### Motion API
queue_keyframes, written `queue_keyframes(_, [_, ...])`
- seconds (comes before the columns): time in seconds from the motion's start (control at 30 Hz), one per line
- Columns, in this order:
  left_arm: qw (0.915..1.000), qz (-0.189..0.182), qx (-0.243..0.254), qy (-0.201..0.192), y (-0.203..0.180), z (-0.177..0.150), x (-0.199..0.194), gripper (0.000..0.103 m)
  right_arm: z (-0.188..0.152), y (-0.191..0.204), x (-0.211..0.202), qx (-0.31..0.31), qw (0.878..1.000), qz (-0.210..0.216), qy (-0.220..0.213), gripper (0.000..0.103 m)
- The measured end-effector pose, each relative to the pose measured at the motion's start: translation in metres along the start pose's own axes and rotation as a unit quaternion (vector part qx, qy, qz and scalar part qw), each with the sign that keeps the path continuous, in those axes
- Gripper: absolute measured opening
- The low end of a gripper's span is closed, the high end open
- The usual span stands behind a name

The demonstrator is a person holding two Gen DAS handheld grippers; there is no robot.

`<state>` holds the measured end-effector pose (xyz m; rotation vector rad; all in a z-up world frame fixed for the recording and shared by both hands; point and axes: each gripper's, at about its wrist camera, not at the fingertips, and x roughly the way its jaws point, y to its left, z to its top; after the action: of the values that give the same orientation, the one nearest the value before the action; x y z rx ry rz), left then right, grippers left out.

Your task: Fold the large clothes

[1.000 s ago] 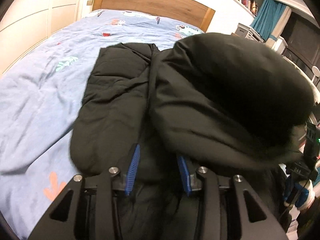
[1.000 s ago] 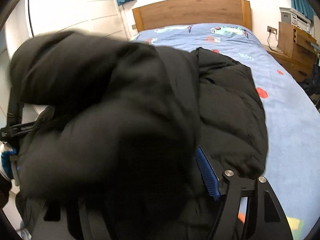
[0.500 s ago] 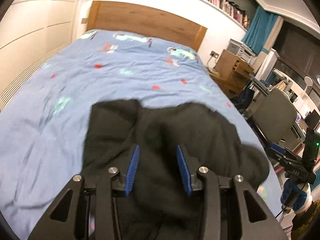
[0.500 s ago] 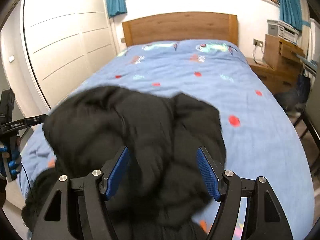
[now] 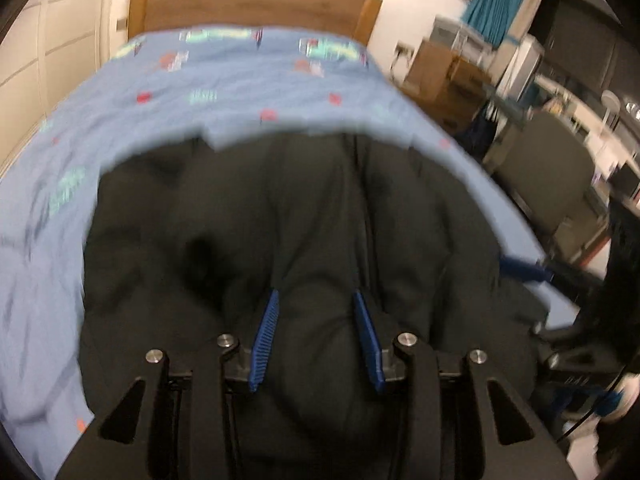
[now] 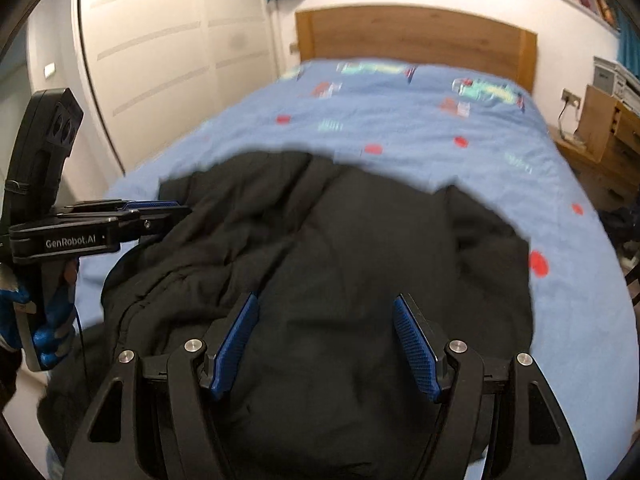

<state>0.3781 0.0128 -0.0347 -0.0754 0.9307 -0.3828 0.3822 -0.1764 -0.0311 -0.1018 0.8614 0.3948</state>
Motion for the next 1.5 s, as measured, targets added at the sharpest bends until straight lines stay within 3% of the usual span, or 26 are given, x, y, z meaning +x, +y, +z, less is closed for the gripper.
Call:
queue_keyframes(0.1, [0.9999, 0.008, -0.012, 0.005, 0.008, -0.045, 0.006, 0.037, -0.032, 0.008, 0.004, -0.008, 1.000, 0.001, 0.015, 0.069])
queue_keyframes(0.23, [0.9995, 0.012, -0.030, -0.004, 0.013, -0.067, 0.009, 0.038, -0.055, 0.010, 0.001, -0.006, 1.000, 0.002, 0.010, 0.070])
queue_keyframes(0.43, [0.9987, 0.042, -0.024, 0.017, 0.013, -0.056, 0.047, 0.040, -0.050, 0.005, 0.039, -0.016, 0.999, -0.040, 0.033, 0.075])
queue_keyframes(0.6, [0.9981, 0.056, -0.022, 0.017, 0.011, -0.058, 0.062, 0.041, -0.051, -0.006, 0.062, 0.001, 0.998, -0.047, 0.039, 0.076])
queue_keyframes(0.73, [0.9977, 0.062, -0.025, 0.008, 0.010, -0.055, 0.044, 0.041, -0.045, -0.004, 0.046, 0.009, 0.998, -0.045, 0.044, 0.076])
queue_keyframes(0.87, [0.9944, 0.104, 0.002, -0.015, -0.007, -0.061, 0.015, 0.043, -0.045, 0.001, 0.010, 0.011, 0.999, -0.045, 0.020, 0.076])
queue_keyframes(1.07, [0.9884, 0.150, 0.017, -0.017, -0.024, -0.070, 0.021, 0.047, -0.070, 0.002, 0.000, 0.011, 0.998, -0.051, 0.020, 0.076])
queue_keyframes(1.37, [0.9897, 0.142, 0.013, -0.009, -0.023, -0.080, 0.054, 0.050, -0.076, -0.005, 0.039, 0.016, 0.998, -0.061, 0.031, 0.083])
queue_keyframes(1.5, [0.9911, 0.132, 0.009, 0.005, -0.023, -0.073, 0.045, 0.050, -0.069, -0.003, 0.036, 0.024, 0.996, -0.070, 0.047, 0.083])
